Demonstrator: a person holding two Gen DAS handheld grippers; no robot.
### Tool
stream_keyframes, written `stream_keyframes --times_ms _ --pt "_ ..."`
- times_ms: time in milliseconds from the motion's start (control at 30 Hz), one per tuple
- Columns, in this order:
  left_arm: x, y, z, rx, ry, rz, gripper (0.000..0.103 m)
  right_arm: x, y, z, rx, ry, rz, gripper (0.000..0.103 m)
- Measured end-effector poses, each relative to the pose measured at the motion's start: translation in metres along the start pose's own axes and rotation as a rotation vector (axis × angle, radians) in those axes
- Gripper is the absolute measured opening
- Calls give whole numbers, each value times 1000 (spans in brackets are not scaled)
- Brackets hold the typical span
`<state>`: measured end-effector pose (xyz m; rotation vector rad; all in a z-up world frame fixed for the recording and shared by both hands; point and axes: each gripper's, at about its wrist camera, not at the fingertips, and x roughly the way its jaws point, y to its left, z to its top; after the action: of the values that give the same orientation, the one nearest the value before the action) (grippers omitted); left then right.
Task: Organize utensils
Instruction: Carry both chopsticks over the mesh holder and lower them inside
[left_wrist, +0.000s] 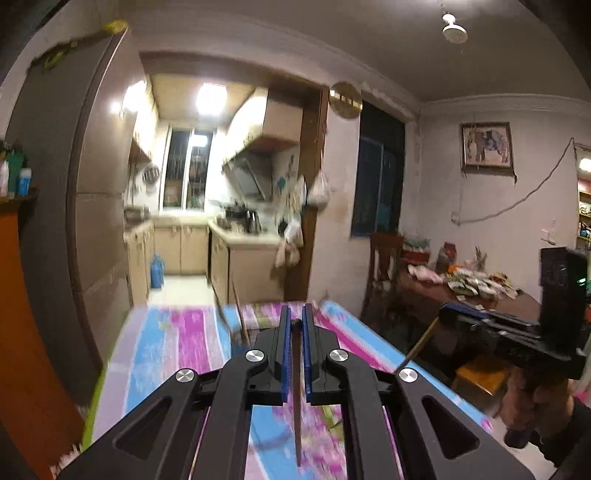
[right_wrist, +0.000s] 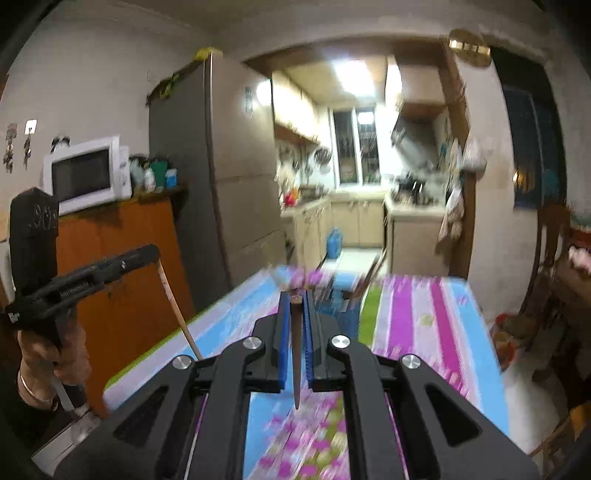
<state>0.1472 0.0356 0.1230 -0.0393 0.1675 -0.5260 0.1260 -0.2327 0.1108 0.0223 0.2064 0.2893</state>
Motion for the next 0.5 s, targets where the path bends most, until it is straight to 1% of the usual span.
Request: stream_keyframes --times_ms 33,100,133,200,267,367,500 --pt "6 -1 8 10 -17 4 7 3 -4 18 -4 -45 -21 5" --pt "27 -2 36 35 -76 26 7 9 -12 39 1 -91 -32 5" --pt "32 -1 43 38 -90 30 7 14 -17 56 4 -128 -45 5" --pt "51 -1 65 55 -134 49 7 24 -26 78 13 -173 -56 5" --pt "71 0 82 77 -167 76 7 36 -36 92 18 -205 -75 5" --pt "107 7 94 72 -171 97 7 71 -53 105 48 -207 -77 5" --pt "153 23 91 45 -152 100 7 116 -69 99 80 -157 -72 5"
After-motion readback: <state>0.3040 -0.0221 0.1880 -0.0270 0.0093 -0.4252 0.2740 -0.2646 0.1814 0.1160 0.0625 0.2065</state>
